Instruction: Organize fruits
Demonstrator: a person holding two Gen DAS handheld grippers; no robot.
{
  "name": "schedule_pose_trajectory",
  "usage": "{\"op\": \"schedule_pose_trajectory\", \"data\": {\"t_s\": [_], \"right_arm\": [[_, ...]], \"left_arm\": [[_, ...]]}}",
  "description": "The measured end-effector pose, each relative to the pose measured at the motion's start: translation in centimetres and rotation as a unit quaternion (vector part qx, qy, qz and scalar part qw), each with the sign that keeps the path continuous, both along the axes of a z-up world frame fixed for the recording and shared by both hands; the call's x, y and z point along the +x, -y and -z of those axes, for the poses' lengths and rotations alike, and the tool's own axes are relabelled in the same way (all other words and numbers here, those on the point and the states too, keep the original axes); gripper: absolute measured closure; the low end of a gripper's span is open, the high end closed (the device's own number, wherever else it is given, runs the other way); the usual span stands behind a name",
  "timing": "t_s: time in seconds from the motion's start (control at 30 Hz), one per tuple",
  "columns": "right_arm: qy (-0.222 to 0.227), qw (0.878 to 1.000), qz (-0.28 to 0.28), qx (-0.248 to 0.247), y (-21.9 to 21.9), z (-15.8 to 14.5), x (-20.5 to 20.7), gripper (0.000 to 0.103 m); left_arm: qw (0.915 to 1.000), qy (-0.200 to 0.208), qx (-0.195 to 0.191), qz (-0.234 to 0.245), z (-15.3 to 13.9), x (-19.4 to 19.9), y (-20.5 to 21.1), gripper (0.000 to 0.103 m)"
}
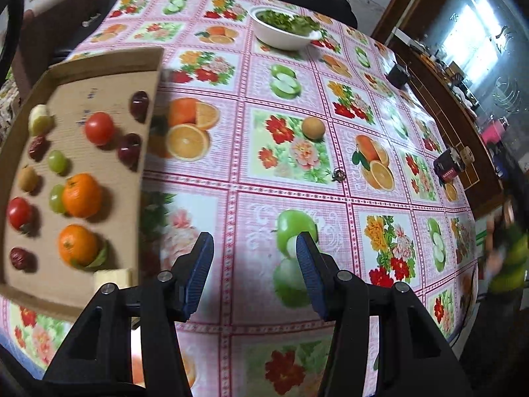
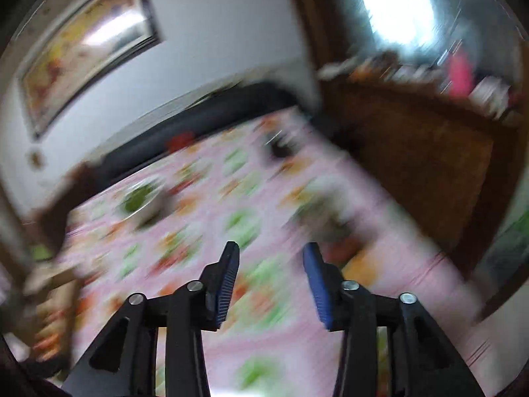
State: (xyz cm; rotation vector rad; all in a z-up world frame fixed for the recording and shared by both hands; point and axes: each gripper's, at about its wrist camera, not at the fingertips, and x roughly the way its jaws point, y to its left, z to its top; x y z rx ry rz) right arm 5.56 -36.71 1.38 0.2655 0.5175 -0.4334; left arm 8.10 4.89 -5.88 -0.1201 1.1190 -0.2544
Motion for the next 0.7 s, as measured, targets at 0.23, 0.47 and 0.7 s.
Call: {"op": "schedule_pose_trajectory", "data": {"t_s": [0.23,0.47,0.7], "right_arm": [[-0.079,0.951,0.176,-0.242,4.2,-1.0,12.2,0.059],[-0.191,0.861,0.249,-0.401,3.0,4.2,18.5,0.048],[-0.204,0.886,0.236,-0.343,4.3,2.5,12.8,0.047]], "left_arm": [[0.9997,-0.023,-0.002,0.008,1.4,2.2,1.0,0.053],[0.9993,-0.038,-0.001,0.004,2.2,3.5,1.1,0.053],[0.9992,-0.04,-0.006,0.006,2.3,3.7,1.3,0.053]]}}
